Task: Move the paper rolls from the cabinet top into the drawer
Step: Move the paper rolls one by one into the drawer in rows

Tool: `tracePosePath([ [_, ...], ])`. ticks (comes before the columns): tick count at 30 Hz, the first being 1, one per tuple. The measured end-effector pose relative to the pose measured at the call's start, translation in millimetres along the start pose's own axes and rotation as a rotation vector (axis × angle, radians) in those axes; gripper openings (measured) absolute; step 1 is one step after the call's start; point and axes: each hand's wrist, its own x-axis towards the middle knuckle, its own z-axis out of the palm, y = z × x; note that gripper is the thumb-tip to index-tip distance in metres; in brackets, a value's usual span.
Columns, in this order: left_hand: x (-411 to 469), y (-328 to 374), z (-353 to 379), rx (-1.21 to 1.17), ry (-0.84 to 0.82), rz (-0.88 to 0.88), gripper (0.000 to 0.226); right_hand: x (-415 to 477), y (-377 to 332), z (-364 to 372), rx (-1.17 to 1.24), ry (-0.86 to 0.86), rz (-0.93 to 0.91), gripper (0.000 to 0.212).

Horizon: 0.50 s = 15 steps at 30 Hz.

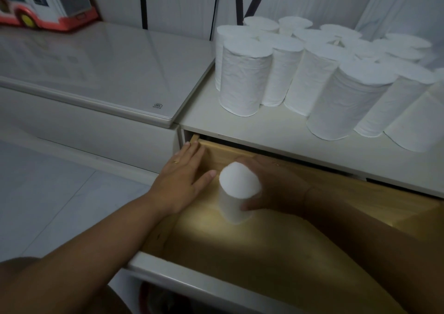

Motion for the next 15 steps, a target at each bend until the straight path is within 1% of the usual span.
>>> tracePosePath([
  [3, -3, 1, 0, -0.025, 0.011, -0.003, 0.073, 5, -12, 11, 0.046, 0.086, 0.059, 0.089],
  [7, -8, 4, -1, -0.07, 0.03, -0.002, 0.057, 15, -24, 25, 0.072, 0.156, 0.096, 0.092],
  [15, -10, 3, -1, -0.118, 0.02, -0.006, 0.055, 27, -34, 43, 0.136, 0.268, 0.13, 0.091],
])
